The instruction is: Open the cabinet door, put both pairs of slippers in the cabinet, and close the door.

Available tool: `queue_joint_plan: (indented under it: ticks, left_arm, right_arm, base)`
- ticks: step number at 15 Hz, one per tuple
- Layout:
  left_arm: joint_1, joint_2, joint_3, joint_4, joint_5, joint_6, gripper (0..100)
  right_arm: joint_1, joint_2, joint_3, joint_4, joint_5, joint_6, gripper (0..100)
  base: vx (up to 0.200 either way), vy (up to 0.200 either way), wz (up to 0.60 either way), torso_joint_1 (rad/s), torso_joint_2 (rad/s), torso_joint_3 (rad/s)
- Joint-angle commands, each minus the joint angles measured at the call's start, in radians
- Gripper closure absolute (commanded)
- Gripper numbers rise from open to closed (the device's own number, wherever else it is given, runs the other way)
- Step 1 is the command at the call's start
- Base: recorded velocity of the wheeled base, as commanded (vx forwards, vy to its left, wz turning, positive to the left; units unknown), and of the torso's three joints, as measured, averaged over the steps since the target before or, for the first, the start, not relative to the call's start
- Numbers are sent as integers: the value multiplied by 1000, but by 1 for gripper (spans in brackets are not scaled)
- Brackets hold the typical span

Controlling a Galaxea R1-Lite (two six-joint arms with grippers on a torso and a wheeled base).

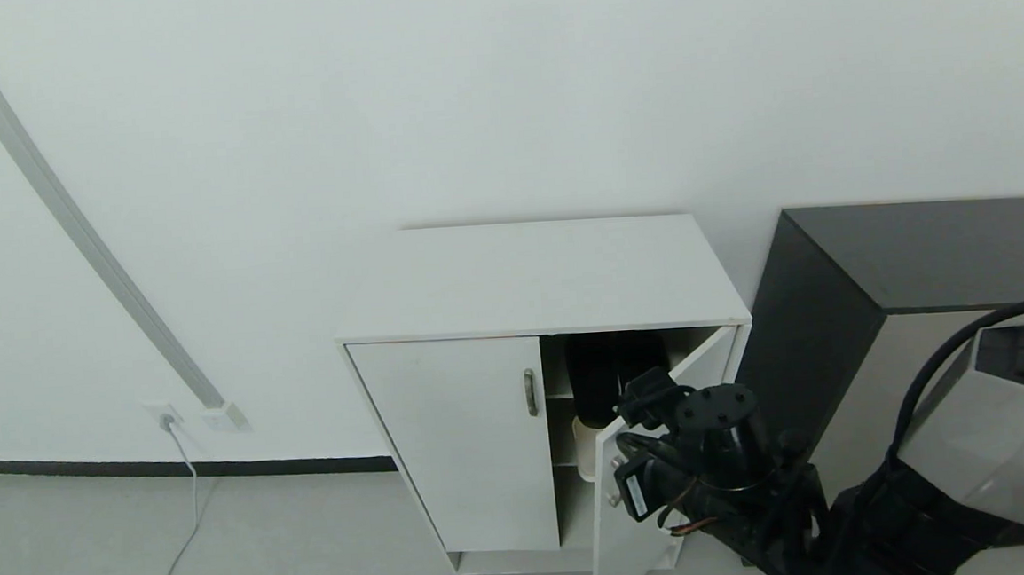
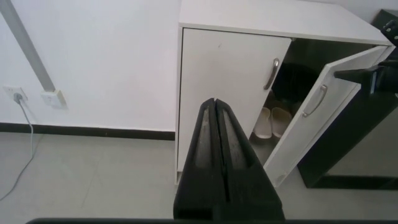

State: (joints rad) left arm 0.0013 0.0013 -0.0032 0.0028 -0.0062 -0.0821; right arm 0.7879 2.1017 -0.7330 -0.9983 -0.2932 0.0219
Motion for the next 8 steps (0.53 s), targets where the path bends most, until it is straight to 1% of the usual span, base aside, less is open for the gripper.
queue_joint_plan:
  ticks: [1,5,8]
  left_arm:
    - [0,-1,0,0,0,-1,100]
    - [0,0,0,0,0,-1,100]
    - [0,-1,0,0,0,-1,100]
  right_arm:
    - [-2,58,-45,0,0,1,100]
    - [-13,113,-143,3,-1,-8,100]
    - [-32,144,-192,3,-1,-10,100]
  base:
    - [0,0,0,0,0,0]
    - [0,0,0,0,0,0]
    - [0,0,0,0,0,0]
